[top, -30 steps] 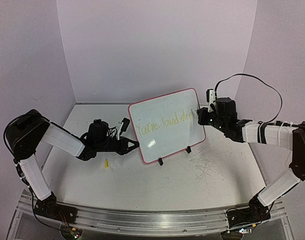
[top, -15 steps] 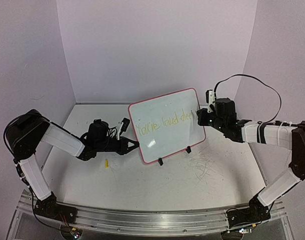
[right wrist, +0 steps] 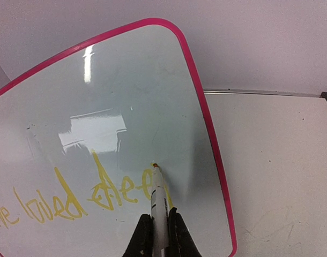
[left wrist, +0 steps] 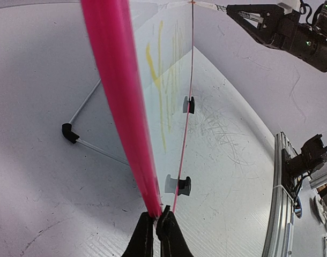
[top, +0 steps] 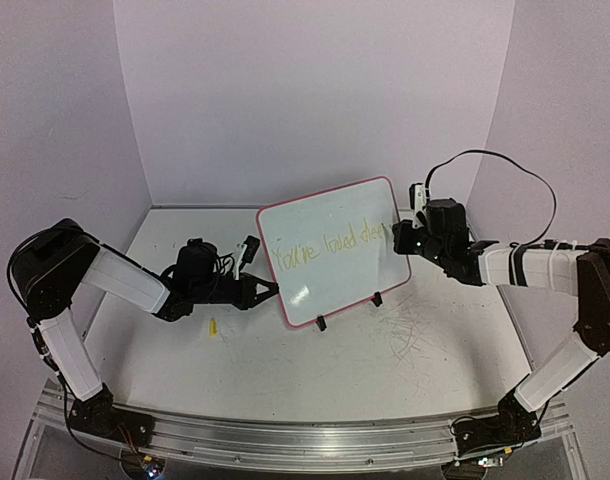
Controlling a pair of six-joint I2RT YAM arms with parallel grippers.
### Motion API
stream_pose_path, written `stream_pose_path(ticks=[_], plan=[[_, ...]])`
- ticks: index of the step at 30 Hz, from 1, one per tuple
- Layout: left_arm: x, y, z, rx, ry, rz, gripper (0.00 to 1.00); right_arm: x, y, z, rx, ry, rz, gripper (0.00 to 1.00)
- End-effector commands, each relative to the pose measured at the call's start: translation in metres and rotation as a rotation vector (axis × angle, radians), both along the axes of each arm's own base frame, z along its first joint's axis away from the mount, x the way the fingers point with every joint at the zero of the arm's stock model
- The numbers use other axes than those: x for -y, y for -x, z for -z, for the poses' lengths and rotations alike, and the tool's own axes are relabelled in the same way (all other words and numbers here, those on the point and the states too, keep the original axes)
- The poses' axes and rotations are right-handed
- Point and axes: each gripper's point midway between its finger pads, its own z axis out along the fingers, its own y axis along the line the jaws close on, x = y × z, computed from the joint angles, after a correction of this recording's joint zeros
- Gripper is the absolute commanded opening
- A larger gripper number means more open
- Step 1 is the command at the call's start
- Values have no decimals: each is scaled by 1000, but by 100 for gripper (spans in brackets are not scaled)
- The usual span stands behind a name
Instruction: Write a sentence on the whiteboard
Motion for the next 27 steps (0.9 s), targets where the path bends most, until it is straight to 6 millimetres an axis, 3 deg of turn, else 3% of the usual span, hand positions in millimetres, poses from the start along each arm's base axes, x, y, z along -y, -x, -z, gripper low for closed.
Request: stream_pose_path(ticks=[1, 21, 27], plan=[[-11, 3, 25, -57, -95, -22, 0, 10, -8, 0, 16, 19, 59, 0], [-11, 3, 25, -57, -95, -20, 0, 10, 10, 15, -36, 9, 21, 0], [-11, 3, 22, -53, -92, -20, 0, -2, 11, 13, -40, -18, -30, 0]])
